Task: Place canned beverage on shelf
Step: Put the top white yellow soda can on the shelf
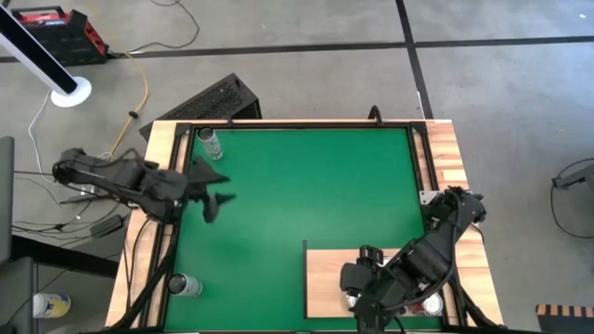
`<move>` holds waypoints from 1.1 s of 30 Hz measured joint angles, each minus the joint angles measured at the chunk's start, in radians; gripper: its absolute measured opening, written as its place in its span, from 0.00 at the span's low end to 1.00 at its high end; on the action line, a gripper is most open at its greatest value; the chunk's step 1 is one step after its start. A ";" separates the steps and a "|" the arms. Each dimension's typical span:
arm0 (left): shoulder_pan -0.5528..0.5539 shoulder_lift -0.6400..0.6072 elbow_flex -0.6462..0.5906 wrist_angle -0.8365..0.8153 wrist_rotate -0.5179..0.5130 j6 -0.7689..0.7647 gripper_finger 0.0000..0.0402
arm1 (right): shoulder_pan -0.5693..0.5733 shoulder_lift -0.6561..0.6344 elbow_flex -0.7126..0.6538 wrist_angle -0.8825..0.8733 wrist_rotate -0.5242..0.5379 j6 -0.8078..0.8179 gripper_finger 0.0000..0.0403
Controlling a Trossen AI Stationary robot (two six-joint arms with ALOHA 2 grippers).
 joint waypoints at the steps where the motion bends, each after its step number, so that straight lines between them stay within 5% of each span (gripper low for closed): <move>1: 0.027 0.002 0.035 -0.069 -0.017 -0.028 0.64 | -0.001 0.000 0.000 -0.001 0.012 -0.007 0.82; 7: 0.348 0.041 0.175 -0.313 0.051 0.010 0.64 | -0.005 0.000 0.000 0.013 0.043 -0.016 0.82; 14: 0.914 0.150 0.201 -0.374 0.317 0.240 0.64 | -0.006 0.000 0.000 0.067 0.078 -0.018 0.82; 18: 1.129 0.256 0.201 -0.360 0.394 0.344 0.64 | -0.012 0.000 0.000 0.084 0.103 -0.007 0.82; 23: 1.237 0.352 0.201 -0.326 0.402 0.402 0.65 | -0.014 0.000 0.000 0.083 0.116 0.027 0.82; 33: 1.252 0.420 0.201 -0.265 0.353 0.461 0.79 | -0.014 0.000 0.000 0.081 0.125 0.032 0.82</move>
